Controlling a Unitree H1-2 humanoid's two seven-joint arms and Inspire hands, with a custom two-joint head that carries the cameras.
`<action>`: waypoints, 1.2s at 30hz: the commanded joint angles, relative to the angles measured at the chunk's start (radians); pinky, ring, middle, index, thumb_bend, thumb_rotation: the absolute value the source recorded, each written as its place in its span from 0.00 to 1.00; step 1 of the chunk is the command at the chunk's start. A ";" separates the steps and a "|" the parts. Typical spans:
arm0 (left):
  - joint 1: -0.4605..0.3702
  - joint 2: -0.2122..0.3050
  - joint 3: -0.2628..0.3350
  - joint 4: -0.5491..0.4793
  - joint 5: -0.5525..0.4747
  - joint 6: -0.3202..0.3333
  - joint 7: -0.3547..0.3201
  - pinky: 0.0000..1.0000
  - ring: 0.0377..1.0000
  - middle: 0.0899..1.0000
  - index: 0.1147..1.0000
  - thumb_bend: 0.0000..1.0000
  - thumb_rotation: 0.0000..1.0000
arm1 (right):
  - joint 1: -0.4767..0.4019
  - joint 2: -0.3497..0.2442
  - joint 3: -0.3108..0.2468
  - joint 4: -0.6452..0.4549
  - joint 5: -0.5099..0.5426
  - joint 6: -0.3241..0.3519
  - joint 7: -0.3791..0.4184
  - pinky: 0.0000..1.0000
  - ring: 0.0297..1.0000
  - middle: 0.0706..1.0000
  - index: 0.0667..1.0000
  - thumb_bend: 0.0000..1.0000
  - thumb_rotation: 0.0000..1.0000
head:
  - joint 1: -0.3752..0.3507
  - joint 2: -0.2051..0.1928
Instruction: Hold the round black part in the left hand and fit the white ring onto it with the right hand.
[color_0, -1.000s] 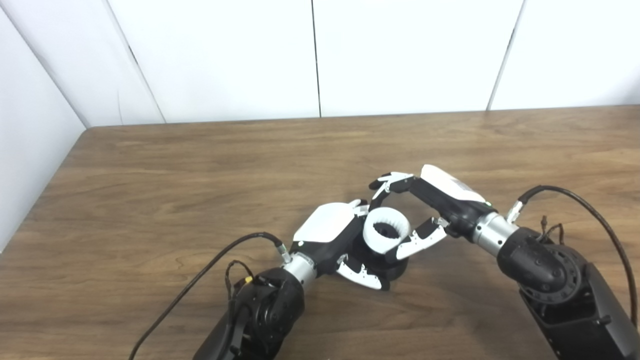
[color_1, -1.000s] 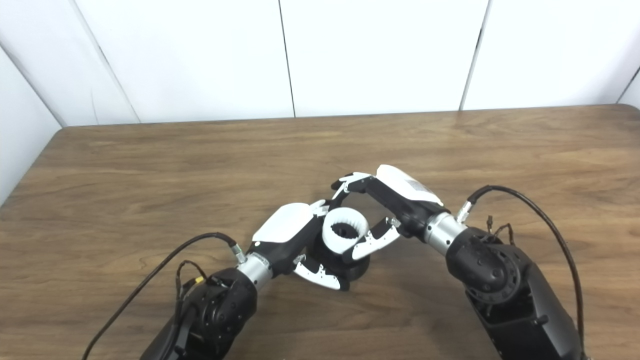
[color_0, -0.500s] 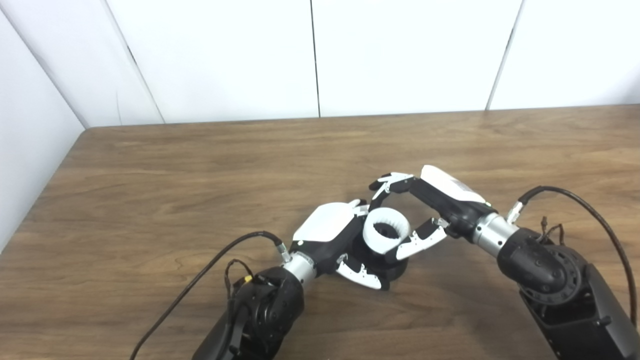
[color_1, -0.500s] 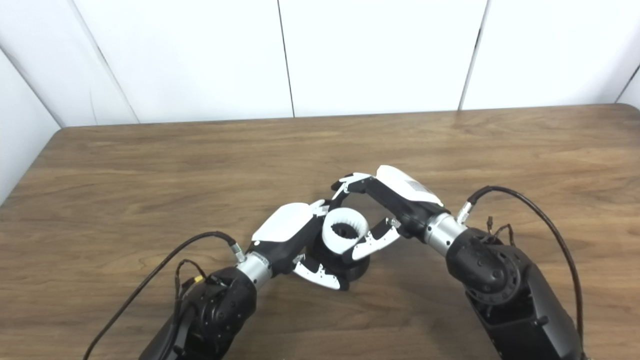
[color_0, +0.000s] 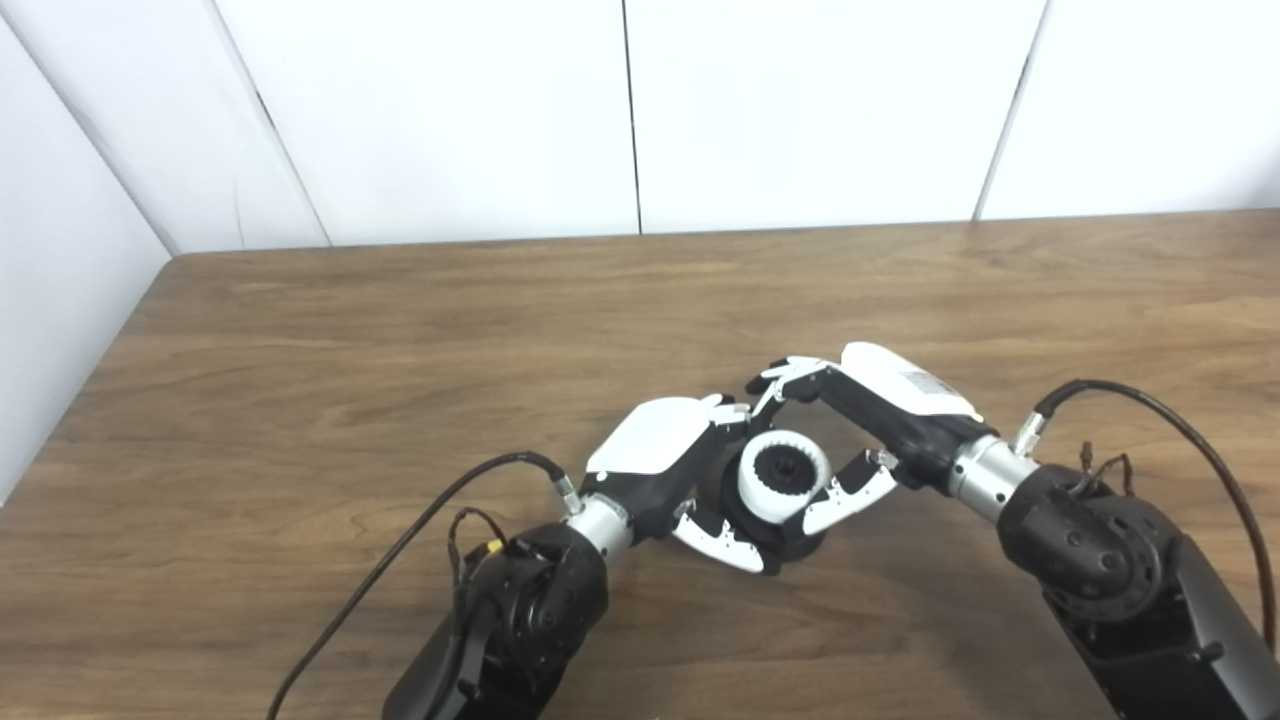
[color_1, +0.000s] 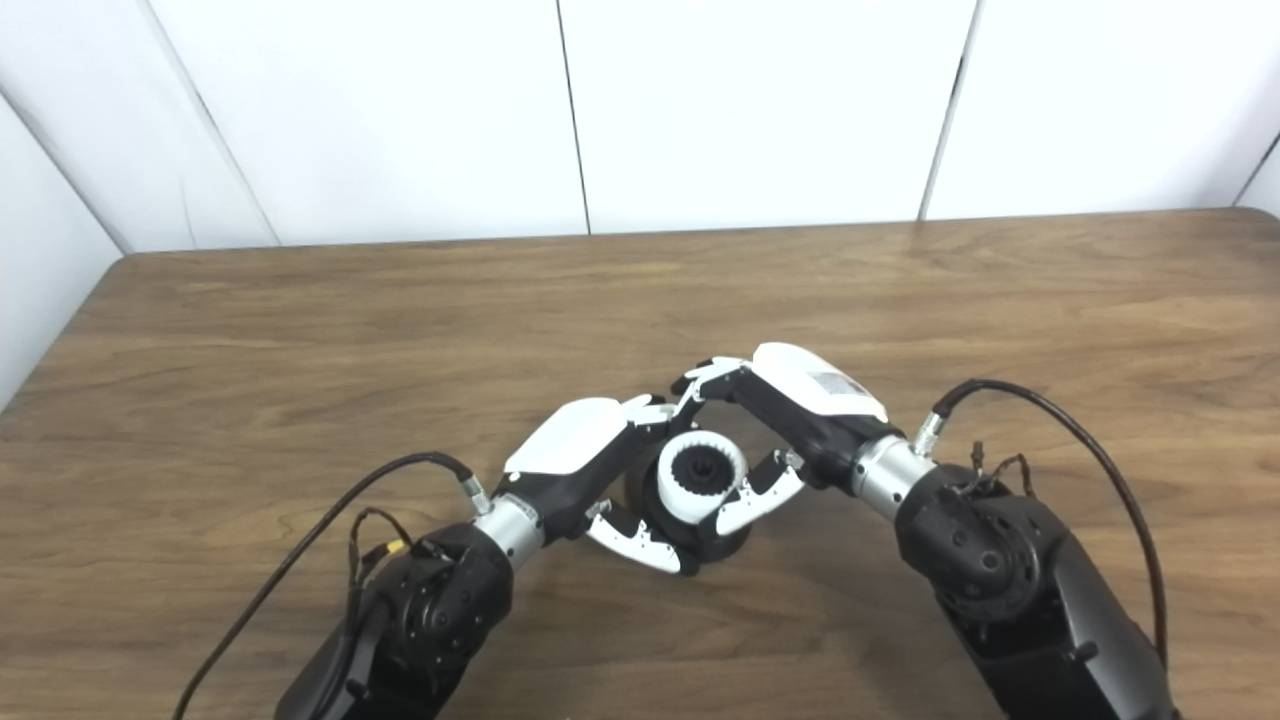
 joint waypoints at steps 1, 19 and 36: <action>0.007 0.004 -0.012 0.028 -0.027 0.029 -0.066 0.85 0.97 0.90 0.78 0.95 0.31 | -0.028 -0.003 -0.005 -0.025 -0.002 -0.029 -0.004 0.79 0.91 0.82 0.45 0.53 0.15 | 0.000 0.000; 0.005 0.003 -0.005 0.027 -0.044 0.049 -0.072 0.86 0.97 0.90 0.82 0.98 0.30 | -0.042 -0.010 -0.004 -0.023 0.018 -0.021 0.036 0.77 0.89 0.83 0.65 0.98 0.33 | 0.005 -0.004; 0.015 0.000 0.005 0.015 -0.065 0.058 -0.075 0.86 0.96 0.91 0.86 1.00 0.34 | -0.020 -0.003 -0.062 -0.028 0.140 0.025 0.045 0.78 0.91 0.91 0.88 1.00 0.44 | 0.005 -0.004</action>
